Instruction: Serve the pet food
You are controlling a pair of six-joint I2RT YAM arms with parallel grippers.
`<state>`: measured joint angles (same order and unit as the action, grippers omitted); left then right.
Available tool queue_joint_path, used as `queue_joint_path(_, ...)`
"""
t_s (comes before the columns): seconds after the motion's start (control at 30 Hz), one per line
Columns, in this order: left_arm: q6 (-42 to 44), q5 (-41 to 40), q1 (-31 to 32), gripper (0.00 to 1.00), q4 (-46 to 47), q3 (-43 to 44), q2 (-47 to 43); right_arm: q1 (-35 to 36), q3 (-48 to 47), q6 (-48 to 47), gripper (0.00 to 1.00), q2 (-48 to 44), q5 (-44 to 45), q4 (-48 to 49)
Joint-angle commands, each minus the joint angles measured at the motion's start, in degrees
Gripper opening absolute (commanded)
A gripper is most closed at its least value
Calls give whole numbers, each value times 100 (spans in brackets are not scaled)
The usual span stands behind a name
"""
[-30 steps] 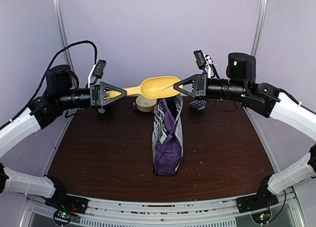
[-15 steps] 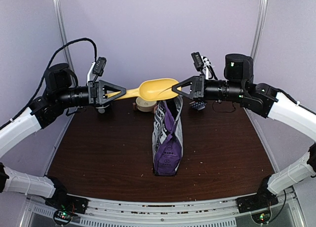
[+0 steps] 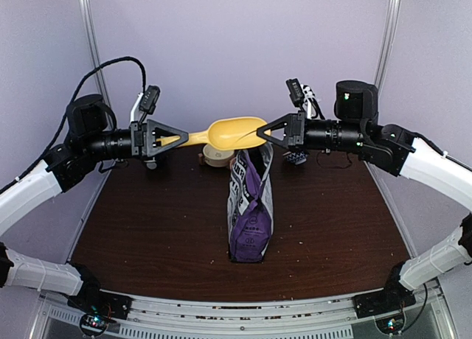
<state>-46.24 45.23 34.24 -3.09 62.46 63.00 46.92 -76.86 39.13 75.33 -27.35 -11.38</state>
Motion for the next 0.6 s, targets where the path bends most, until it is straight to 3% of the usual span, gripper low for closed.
queue_joint_path(0.0, 77, 126, 11, 50, 206, -46, 7, -4, -60, 86, 0, 56, 132, 35)
queue_joint_path(0.57, 79, 153, 5, 30, 208, -51, 45, -4, -127, 60, 0, 193, 94, -174)
